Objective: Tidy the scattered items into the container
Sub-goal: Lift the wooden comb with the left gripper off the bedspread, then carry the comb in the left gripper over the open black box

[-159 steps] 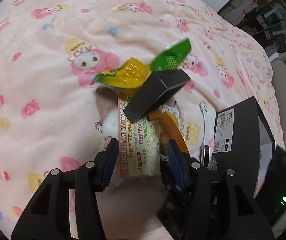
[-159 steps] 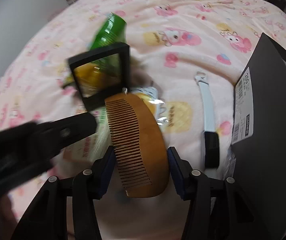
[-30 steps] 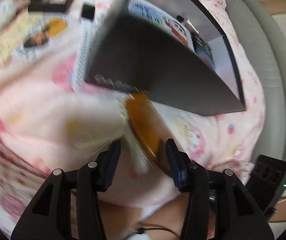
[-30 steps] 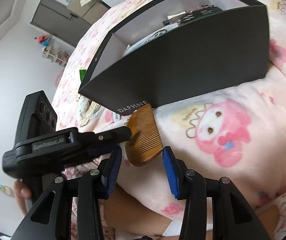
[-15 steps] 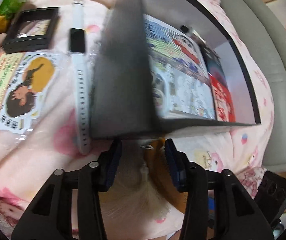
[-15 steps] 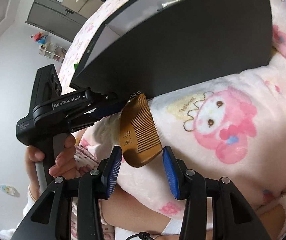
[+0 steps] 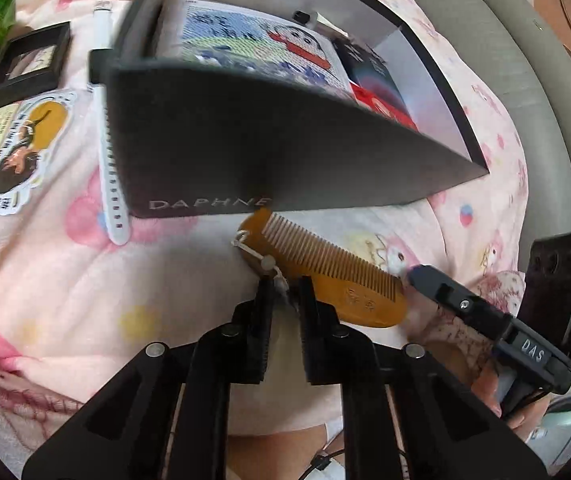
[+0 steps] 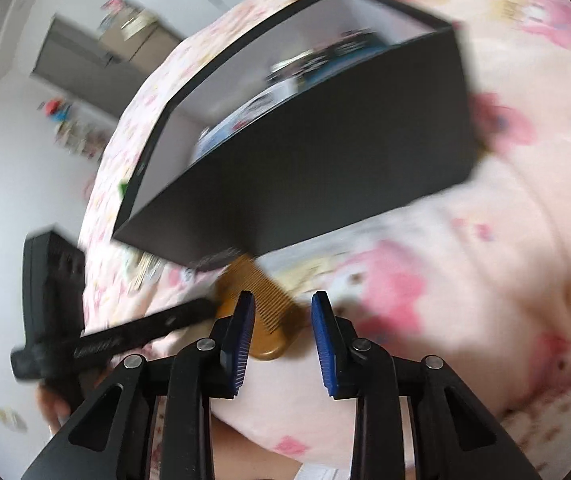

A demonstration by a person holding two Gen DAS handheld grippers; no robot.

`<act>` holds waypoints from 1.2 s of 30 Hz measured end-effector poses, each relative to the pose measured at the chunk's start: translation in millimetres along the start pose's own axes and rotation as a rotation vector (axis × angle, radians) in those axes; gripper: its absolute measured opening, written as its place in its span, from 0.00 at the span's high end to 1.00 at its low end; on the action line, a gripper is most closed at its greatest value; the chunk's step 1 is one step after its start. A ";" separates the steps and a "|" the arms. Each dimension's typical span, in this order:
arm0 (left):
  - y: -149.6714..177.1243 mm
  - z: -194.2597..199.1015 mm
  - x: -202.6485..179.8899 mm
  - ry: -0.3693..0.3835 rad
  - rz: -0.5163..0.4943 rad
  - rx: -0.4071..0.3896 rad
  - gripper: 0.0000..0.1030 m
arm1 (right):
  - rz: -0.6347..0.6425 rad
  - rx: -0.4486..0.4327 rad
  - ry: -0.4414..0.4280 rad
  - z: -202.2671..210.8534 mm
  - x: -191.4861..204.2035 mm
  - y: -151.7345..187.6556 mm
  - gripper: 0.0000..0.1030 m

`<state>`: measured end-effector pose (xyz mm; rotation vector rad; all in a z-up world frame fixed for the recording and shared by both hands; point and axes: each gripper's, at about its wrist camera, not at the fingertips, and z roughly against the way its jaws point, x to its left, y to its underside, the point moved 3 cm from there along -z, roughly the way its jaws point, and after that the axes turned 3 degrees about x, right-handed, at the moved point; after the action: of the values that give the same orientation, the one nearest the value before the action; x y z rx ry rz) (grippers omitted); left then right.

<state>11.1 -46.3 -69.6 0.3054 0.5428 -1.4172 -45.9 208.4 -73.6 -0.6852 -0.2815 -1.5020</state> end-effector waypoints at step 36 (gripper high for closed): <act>-15.8 6.2 32.2 0.061 0.227 -0.045 0.60 | -0.143 -0.002 0.070 -45.1 -26.4 -40.7 0.70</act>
<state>-1.4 -79.0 -79.5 0.3631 0.5703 -1.1778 -98.1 207.1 -114.2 -0.6233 -0.2806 -1.6587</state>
